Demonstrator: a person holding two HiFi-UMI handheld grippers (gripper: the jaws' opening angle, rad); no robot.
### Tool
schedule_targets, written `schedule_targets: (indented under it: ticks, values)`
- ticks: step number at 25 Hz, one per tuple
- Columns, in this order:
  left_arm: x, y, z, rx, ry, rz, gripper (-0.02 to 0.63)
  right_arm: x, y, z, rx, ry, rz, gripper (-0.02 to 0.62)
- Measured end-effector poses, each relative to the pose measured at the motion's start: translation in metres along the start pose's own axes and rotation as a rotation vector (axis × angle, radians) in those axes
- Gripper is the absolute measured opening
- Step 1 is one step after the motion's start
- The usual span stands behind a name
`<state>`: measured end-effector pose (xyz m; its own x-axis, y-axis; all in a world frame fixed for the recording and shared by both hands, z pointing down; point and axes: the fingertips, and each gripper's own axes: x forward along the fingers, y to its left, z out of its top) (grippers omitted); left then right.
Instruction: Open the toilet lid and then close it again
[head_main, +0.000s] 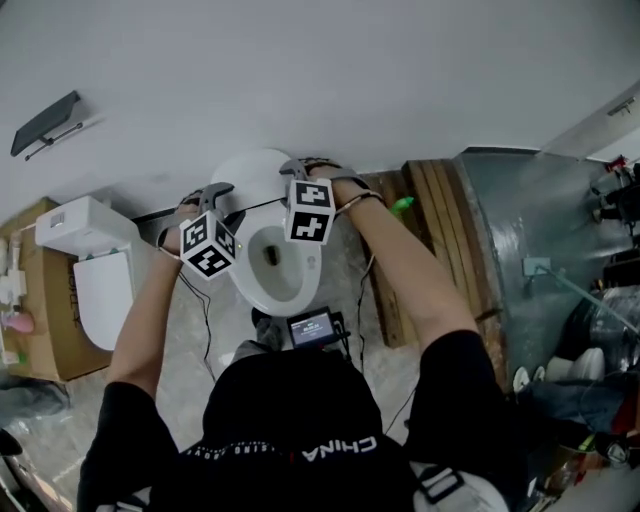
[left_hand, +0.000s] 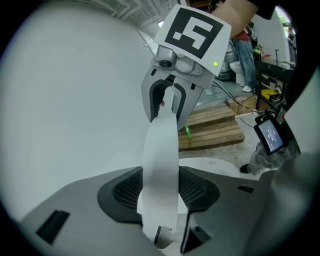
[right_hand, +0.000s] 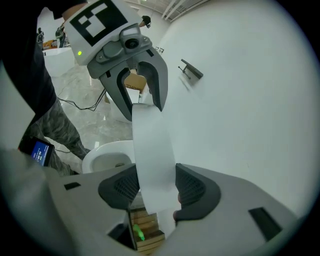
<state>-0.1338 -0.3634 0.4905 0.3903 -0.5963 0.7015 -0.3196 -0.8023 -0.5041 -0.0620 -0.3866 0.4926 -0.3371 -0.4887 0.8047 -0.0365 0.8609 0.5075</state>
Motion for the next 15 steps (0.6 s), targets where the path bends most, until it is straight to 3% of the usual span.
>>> schedule_targets:
  ticks: [8,15]
  values:
    - [0.0,-0.068,-0.008,0.043,0.112,0.079,0.204,-0.005,0.065,-0.018,-0.019,-0.042,-0.056,0.216]
    - [0.002,-0.117,-0.016,-0.018,0.223,0.061,0.21,-0.007,0.111,-0.029,-0.016,-0.063,-0.072,0.229]
